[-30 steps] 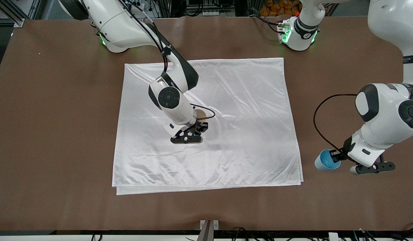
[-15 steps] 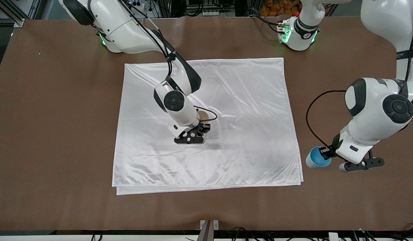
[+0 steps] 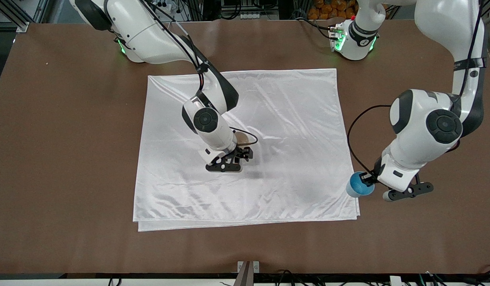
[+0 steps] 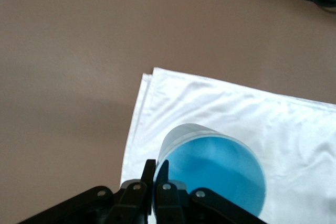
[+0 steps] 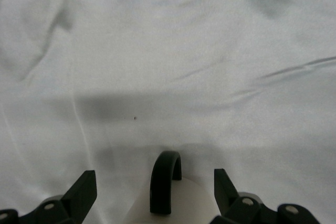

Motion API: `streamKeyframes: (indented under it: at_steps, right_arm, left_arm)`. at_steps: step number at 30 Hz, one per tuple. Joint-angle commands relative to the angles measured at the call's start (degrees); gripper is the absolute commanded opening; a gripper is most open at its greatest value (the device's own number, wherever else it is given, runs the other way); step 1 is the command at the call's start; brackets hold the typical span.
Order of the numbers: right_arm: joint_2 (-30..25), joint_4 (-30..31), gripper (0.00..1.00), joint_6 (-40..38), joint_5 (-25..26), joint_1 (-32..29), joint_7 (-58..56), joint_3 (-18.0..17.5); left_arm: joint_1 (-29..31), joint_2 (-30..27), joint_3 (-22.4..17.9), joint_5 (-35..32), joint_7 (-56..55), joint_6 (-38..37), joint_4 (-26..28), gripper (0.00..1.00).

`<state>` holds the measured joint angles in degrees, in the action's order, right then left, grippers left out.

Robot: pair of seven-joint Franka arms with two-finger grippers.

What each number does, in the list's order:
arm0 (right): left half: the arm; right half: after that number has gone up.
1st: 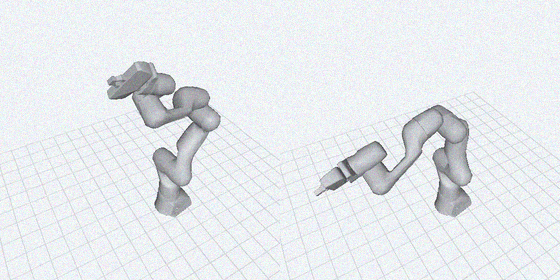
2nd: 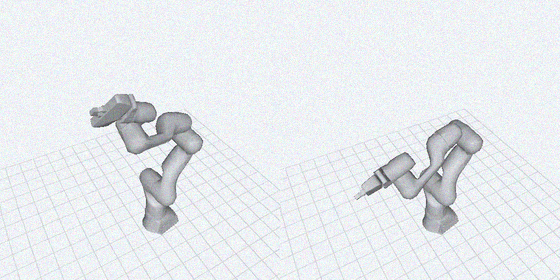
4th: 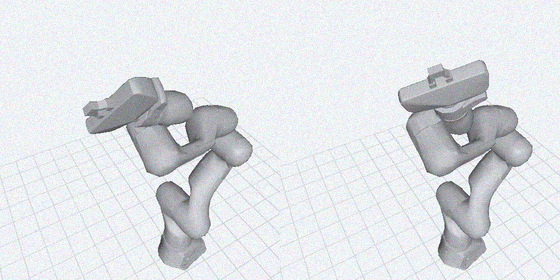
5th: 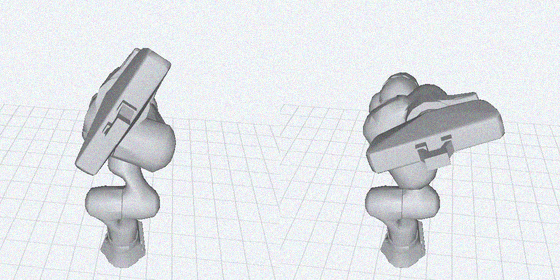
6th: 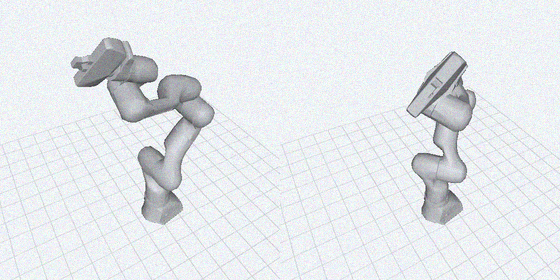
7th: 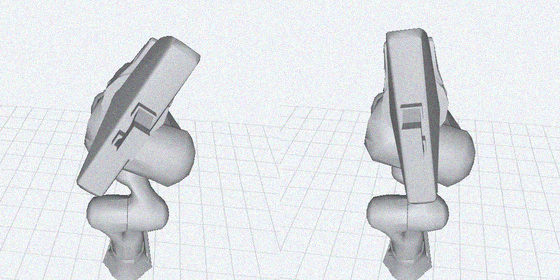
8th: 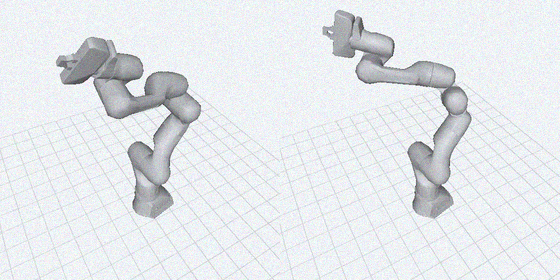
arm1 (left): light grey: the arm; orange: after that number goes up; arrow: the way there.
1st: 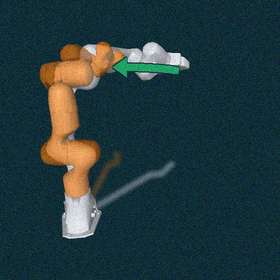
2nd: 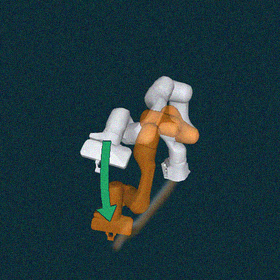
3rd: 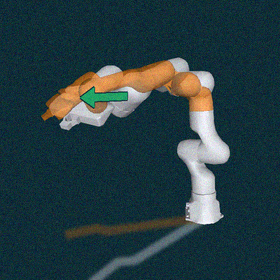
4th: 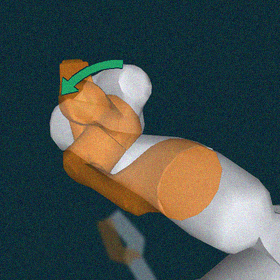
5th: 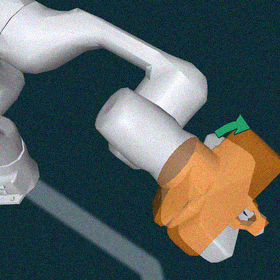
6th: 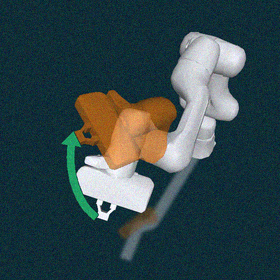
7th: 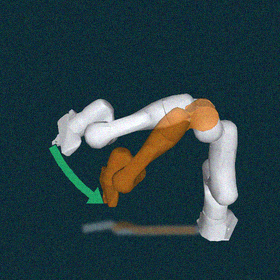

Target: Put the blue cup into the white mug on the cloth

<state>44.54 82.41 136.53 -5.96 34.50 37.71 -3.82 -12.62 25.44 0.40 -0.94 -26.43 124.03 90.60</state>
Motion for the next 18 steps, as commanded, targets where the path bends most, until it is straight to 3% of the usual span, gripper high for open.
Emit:
streamKeyframes:
  at_steps: [1, 10, 18]
  right_arm:
    - [-0.94, -0.94, 1.00, -0.91, -0.55, -1.98, 0.62, 0.30]
    - [-1.56, -0.94, 1.00, -1.96, 1.30, -6.64, -0.96, 2.85]
    - [-1.82, -1.20, 1.00, -3.98, 1.57, -12.17, -5.35, 3.03]
  left_arm:
    - [-3.20, -1.89, -0.32, -1.61, -6.16, -3.09, -0.51, 0.00]
    - [-10.14, -2.50, -0.32, -1.69, -16.09, -5.02, -0.68, 0.00]
    - [-15.94, -2.50, -0.40, -1.69, -21.37, -5.20, -1.65, 0.00]
